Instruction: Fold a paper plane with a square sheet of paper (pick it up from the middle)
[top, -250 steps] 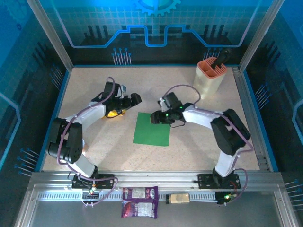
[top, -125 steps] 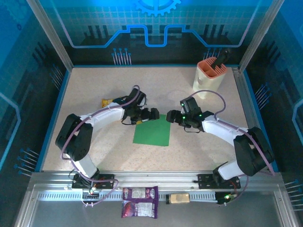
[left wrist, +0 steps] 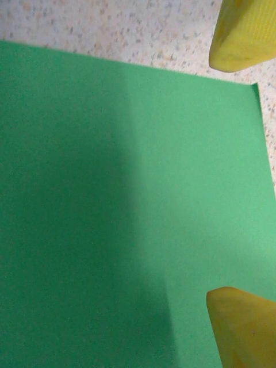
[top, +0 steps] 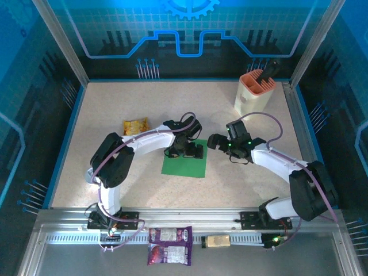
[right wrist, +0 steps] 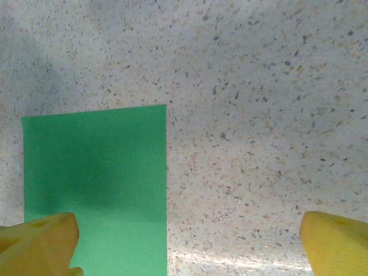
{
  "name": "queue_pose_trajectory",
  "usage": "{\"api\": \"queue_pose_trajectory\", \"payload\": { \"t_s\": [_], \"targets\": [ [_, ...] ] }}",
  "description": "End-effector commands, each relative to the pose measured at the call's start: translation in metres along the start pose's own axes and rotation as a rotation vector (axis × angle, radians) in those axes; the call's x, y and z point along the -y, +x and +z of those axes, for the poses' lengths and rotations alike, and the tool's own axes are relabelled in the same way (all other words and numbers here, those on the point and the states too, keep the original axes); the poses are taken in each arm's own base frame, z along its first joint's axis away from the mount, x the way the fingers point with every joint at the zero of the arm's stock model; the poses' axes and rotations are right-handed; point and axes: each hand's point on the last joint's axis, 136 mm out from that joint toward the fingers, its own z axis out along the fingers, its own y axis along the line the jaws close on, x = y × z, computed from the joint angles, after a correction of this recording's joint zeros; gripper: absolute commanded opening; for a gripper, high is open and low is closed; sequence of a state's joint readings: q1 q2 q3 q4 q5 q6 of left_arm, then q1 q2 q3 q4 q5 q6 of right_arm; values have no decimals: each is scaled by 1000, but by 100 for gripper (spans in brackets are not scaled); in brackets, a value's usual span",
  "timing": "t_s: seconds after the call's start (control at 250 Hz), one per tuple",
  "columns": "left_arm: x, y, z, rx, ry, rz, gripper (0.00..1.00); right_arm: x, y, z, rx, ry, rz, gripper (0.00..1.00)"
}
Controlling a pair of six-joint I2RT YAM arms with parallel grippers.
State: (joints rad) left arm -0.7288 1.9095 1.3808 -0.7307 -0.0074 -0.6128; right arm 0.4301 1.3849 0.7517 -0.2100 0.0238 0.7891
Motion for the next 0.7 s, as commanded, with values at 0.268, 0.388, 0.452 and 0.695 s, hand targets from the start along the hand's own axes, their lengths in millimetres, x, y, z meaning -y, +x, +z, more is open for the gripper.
{"api": "queue_pose_trajectory", "payload": {
  "t_s": [0.268, 0.388, 0.452, 0.695],
  "targets": [
    [-10, -16, 21, -25, -145, -3, 96, 12, -2, 2, -1, 35, 21, 100],
    [-8, -12, 27, -54, -148, -6, 92, 14, -1, 4, -7, 41, 29, 100],
    [-10, -10, 27, -51, -178, 3, 91, 15, 0, 5, -12, 43, 34, 100],
    [-14, -2, 40, -82, -210, -21, 89, 15, 1, 8, -22, 39, 47, 100]
  ]
}}
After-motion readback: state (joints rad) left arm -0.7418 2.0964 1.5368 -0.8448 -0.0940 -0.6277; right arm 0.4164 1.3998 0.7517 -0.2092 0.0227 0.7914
